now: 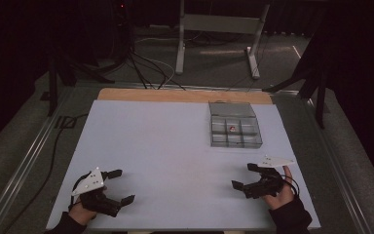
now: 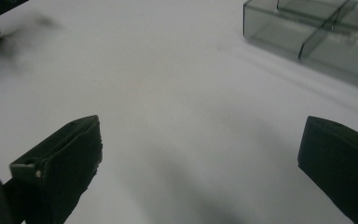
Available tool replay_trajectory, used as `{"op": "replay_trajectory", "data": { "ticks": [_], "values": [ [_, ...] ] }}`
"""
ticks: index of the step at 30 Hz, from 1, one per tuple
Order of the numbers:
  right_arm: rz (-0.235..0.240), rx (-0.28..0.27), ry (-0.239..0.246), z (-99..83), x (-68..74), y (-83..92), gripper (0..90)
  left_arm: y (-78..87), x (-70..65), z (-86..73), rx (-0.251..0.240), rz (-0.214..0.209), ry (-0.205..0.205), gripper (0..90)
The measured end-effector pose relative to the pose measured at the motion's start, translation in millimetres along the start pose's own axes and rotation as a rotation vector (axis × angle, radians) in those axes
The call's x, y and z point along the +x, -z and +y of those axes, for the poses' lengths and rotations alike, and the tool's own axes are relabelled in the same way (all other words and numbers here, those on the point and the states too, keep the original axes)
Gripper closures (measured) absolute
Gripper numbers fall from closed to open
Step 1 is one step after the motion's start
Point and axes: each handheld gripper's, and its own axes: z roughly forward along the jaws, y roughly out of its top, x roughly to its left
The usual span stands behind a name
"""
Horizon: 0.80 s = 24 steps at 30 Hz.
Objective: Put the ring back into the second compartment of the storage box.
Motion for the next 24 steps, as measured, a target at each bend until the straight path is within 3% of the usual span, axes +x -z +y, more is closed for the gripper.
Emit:
{"op": "replay_trajectory", "data": {
  "ticks": [6, 15, 24],
  "values": [
    [0.005, -0.002, -0.021, -20.7, -5.6, 7.9, 0.0, -0.2, -0.3, 0.0, 0.0, -0.001, 0.001, 0.2],
    [-0.03, -0.007, -0.012, -45.3, -9.2, 19.3, 0.0, 0.0, 0.7, -0.5, -0.002, -0.002, 0.005, 0.2],
    [-0.025, -0.028, -0.035, -48.6, -13.5, 20.9, 0.0, -0.5, 0.4, -0.3, 0.003, -0.001, -0.002, 0.2]
  ]
}}
